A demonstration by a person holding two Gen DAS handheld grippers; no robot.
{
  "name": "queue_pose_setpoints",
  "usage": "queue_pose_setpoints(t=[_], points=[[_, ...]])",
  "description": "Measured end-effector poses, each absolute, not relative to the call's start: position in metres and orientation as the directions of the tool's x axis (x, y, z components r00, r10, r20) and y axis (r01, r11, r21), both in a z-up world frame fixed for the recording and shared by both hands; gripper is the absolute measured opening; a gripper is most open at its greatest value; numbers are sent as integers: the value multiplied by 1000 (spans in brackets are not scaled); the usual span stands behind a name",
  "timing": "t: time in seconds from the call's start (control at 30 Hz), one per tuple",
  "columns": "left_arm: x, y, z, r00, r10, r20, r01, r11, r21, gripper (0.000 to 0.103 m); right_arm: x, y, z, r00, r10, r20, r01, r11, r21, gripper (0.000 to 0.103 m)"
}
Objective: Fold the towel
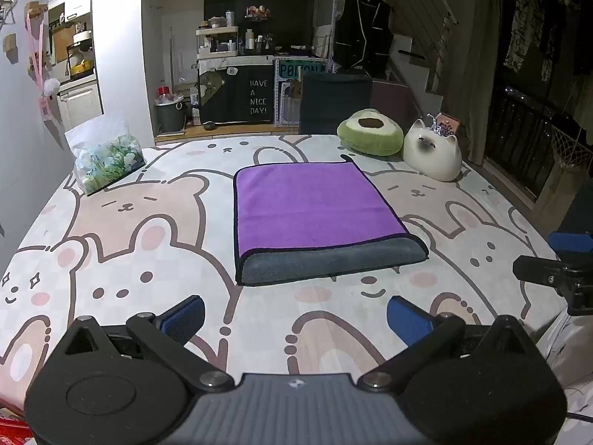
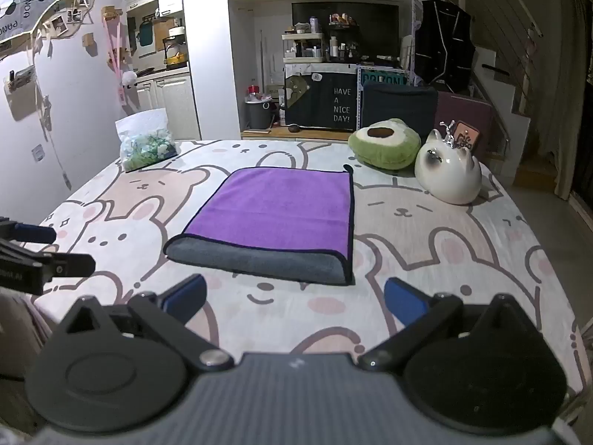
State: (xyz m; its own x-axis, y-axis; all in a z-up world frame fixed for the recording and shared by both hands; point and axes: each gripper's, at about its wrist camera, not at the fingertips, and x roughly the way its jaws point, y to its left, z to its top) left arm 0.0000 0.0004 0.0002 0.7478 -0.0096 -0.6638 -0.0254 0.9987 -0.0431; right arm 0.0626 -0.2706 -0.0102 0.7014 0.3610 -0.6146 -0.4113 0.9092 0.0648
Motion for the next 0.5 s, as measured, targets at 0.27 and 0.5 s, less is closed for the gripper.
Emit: queue_pose_setpoints(t=[0.27,0.5], points=[[0,1,0,748,-8,-664,-26,999,-41,103,63,-270,-10,700,358,-618,-410,910,63,103],[0,1,0,747,-3,-665,-29,999,-36,103,63,-271,-10,700,358,-618,-411,910,63,103]])
